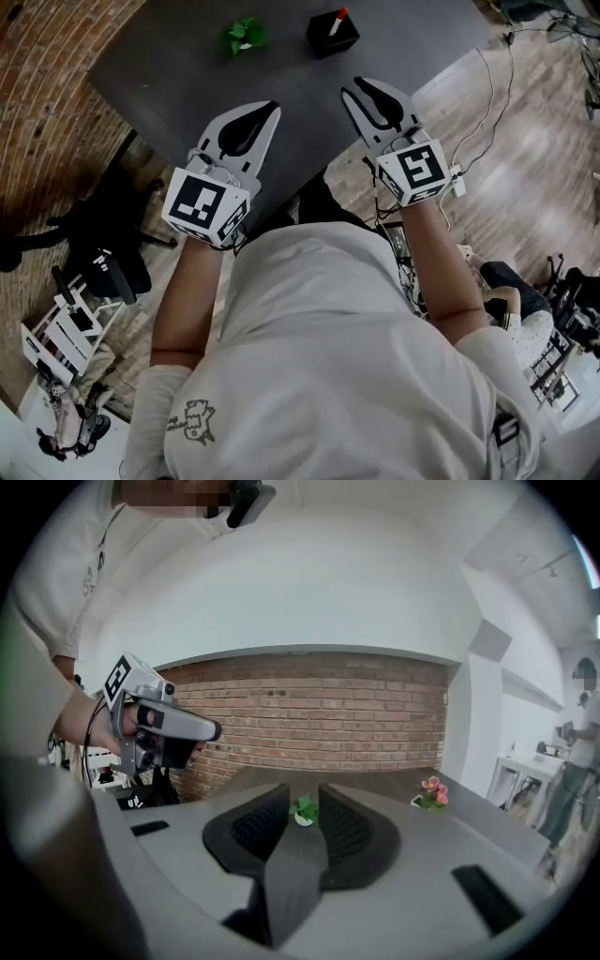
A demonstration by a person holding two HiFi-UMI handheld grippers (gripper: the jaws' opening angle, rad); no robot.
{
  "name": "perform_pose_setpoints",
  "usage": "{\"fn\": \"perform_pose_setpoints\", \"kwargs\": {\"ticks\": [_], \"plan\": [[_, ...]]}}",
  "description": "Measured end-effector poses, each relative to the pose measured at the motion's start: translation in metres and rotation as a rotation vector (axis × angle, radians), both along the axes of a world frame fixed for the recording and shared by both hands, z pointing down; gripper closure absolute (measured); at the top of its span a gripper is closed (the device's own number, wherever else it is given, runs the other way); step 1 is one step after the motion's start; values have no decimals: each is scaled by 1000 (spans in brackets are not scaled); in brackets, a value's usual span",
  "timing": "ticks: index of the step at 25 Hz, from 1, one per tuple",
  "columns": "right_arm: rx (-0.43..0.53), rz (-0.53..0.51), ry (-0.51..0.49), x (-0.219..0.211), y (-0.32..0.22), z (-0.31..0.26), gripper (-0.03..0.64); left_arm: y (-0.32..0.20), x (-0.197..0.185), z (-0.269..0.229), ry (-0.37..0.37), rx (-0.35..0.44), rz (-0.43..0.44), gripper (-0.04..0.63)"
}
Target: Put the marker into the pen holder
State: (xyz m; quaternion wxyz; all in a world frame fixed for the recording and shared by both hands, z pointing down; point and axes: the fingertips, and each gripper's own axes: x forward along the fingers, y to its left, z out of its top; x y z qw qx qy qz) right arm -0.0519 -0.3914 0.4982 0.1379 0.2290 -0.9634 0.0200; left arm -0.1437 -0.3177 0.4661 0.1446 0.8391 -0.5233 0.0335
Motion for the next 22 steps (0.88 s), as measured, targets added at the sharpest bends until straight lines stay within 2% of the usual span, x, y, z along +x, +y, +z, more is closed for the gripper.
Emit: {"fn": "perform_pose_setpoints", "kwargs": {"ticks": [16, 22], "plan": [[75, 64, -63, 8, 107, -58, 600, 83, -11, -32, -23, 80, 67, 583], [95, 74, -76, 10, 139, -69, 612, 106, -13, -41, -31, 99, 87, 584]]}}
